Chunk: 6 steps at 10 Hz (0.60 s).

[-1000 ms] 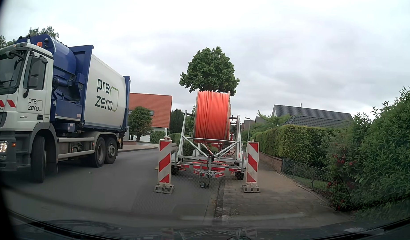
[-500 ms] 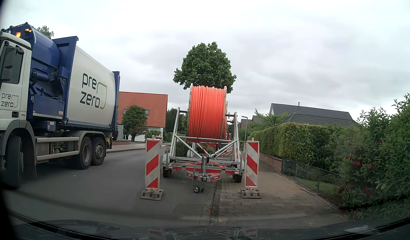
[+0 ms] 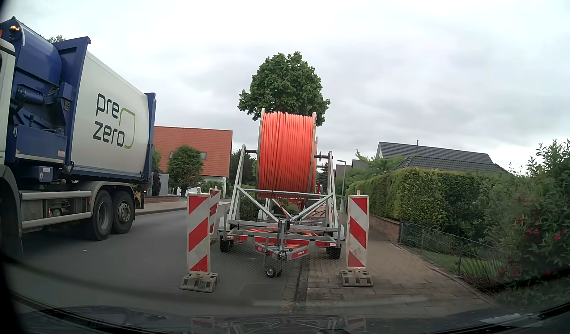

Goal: Follow the waypoints while adhering to traffic rules and regulations

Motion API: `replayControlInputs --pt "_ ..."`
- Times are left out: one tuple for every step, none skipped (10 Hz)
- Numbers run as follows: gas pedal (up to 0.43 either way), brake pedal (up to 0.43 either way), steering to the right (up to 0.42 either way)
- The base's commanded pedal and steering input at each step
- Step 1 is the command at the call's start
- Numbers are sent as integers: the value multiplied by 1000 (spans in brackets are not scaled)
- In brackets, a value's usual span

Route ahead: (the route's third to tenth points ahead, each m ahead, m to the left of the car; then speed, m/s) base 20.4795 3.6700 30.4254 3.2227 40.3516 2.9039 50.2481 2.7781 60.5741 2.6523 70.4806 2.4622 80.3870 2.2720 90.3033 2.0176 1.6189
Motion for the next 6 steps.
replayControlInputs --pt "0 110 -2" --pt "0 146 10" --pt "0 159 21" --pt "0 165 24" --pt "0 171 22" --pt "0 159 20"
